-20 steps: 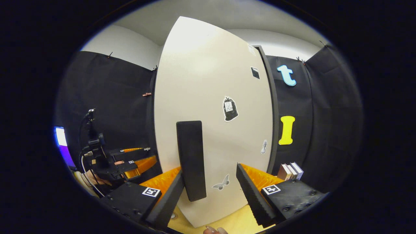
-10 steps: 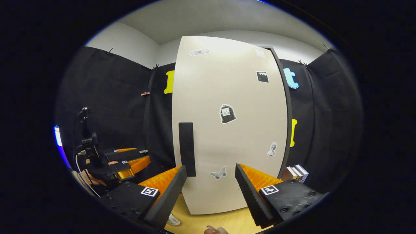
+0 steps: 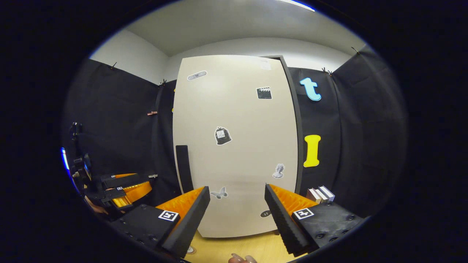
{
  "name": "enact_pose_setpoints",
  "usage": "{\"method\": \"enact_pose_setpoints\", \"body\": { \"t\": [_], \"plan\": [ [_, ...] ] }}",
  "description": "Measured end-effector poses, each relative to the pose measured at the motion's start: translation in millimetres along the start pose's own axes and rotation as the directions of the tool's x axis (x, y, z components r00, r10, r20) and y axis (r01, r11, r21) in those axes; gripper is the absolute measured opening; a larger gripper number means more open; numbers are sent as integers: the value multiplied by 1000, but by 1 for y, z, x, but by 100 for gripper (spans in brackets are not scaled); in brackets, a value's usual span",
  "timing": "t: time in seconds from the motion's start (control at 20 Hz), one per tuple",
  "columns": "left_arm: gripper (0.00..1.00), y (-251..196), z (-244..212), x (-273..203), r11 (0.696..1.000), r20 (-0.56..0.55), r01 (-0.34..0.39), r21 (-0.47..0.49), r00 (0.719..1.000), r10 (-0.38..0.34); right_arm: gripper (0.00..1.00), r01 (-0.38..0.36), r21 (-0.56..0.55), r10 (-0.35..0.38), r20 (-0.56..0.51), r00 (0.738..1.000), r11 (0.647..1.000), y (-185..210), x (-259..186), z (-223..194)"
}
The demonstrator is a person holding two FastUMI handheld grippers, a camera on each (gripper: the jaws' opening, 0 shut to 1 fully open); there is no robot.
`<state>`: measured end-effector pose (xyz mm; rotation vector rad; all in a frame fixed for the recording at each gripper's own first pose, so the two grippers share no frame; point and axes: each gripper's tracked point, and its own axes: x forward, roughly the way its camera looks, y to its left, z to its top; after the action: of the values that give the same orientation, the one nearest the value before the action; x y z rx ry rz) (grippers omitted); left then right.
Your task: Open the cabinet door with the right hand, grasp the bottle in the cabinet with the left hand and place it on the coaster, then close the cabinet door with the right hand.
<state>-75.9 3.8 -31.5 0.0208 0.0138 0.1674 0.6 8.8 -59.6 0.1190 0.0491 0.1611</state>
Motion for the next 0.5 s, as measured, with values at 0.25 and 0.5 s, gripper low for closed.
{"method": "enact_pose_setpoints", "body": {
  "t": [0.25, 0.5],
  "plan": [
    [96, -35, 11, -3, 1000, 12, -3, 15, 1000, 3, 98, 35, -73, -33, 30, 999, 997, -29, -8, 2],
    [96, -61, 21, 8, 1000, 29, 15, 2, 999, -15, 98, 52, -74, -50, 29, 998, 996, -45, -19, 4]
  ]
}}
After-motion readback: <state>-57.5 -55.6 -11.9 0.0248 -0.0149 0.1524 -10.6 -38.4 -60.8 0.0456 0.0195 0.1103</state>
